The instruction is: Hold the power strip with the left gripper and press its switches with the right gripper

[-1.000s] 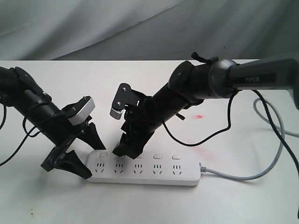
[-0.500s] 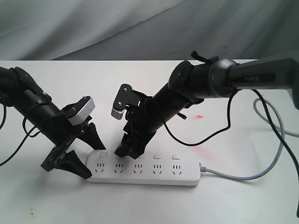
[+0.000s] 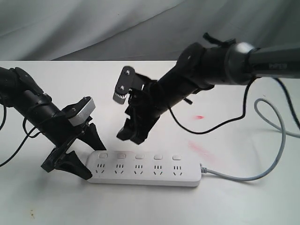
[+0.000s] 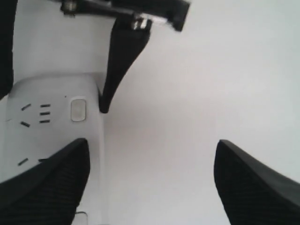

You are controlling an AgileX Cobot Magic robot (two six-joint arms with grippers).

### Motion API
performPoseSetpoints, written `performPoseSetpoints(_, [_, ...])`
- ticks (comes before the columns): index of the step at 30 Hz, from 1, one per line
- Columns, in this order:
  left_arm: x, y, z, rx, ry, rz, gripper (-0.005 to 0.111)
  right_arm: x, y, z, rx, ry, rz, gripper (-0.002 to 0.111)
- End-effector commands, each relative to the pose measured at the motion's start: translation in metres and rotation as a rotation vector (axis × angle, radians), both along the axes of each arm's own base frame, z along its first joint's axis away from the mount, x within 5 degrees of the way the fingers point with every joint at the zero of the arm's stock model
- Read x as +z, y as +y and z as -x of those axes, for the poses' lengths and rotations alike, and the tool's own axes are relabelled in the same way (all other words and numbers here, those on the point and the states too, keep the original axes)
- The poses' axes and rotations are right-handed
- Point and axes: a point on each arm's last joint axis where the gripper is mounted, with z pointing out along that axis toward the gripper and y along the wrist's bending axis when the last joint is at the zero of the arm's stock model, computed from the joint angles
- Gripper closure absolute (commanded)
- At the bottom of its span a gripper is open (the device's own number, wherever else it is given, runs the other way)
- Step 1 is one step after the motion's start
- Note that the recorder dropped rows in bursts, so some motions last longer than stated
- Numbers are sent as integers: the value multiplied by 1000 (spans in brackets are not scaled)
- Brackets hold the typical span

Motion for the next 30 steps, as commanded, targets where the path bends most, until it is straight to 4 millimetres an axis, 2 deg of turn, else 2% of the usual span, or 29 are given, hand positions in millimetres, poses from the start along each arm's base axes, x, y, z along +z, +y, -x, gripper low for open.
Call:
performPoseSetpoints(1, [-9,2,-3,8,-51,-63,46,19,-23,-5,1,19,-16,40])
performPoseSetpoints(11, [-9,2,-3,8,-51,-63,46,-20,-37,8,-41,31,27,40])
performPoseSetpoints(21, [-9,2,-3,8,-51,-63,46,-24,-31,13,-38,24,27,40])
performPoseSetpoints(26, [-9,2,-3,8,-51,-63,46,-42,-24,18,-13,68,49,40])
performPoseSetpoints(30, [-9,2,-3,8,-51,-63,46,-45,-22,20,-9,76,52,40])
